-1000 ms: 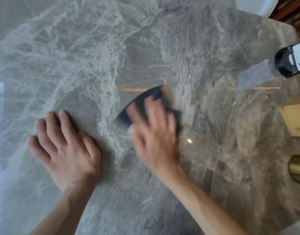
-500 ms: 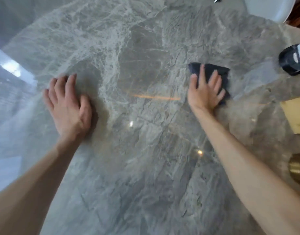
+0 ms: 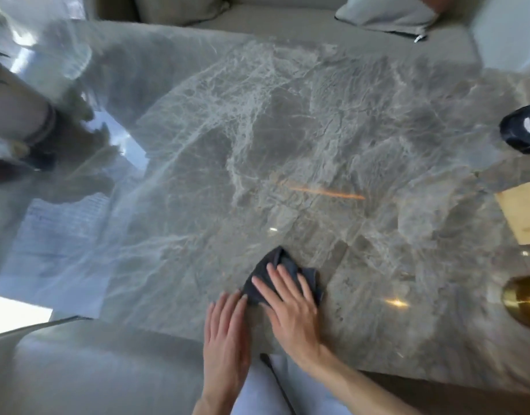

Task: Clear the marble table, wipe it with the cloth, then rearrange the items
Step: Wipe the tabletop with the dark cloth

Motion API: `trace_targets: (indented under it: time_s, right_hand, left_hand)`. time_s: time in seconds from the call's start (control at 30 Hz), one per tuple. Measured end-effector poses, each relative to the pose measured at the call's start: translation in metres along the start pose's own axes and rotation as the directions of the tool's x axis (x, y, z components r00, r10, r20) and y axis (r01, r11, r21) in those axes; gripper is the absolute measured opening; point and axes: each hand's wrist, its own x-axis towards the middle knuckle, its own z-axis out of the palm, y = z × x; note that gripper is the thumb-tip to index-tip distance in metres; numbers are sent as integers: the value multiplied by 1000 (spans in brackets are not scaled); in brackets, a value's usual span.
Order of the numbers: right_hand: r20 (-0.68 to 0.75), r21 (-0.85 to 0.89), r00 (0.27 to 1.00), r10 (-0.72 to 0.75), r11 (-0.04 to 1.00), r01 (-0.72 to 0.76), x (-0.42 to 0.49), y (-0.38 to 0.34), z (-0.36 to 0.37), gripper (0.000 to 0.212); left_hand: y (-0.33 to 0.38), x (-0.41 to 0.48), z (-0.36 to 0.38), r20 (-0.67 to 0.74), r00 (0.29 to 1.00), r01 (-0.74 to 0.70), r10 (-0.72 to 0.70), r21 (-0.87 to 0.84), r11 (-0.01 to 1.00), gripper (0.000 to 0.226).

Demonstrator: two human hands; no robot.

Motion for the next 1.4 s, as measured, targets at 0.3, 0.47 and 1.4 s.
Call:
trace_targets:
  time_s: [0.3, 0.47, 1.4]
  right_hand:
    - [83, 381, 990, -117, 922, 77, -28, -121, 28, 45]
    - [375, 602, 914, -154, 790, -114, -15, -176, 40, 28]
    - [637, 713, 758, -139, 479, -512, 288, -178, -186, 11]
  left_hand:
    - [-56, -44, -53, -68, 963, 261, -263, -30, 965, 34]
    - [-95, -69, -125, 33, 912, 409, -410, 33, 912, 41]
    - [-132, 234, -370, 481, 872, 321, -92, -420, 849, 19]
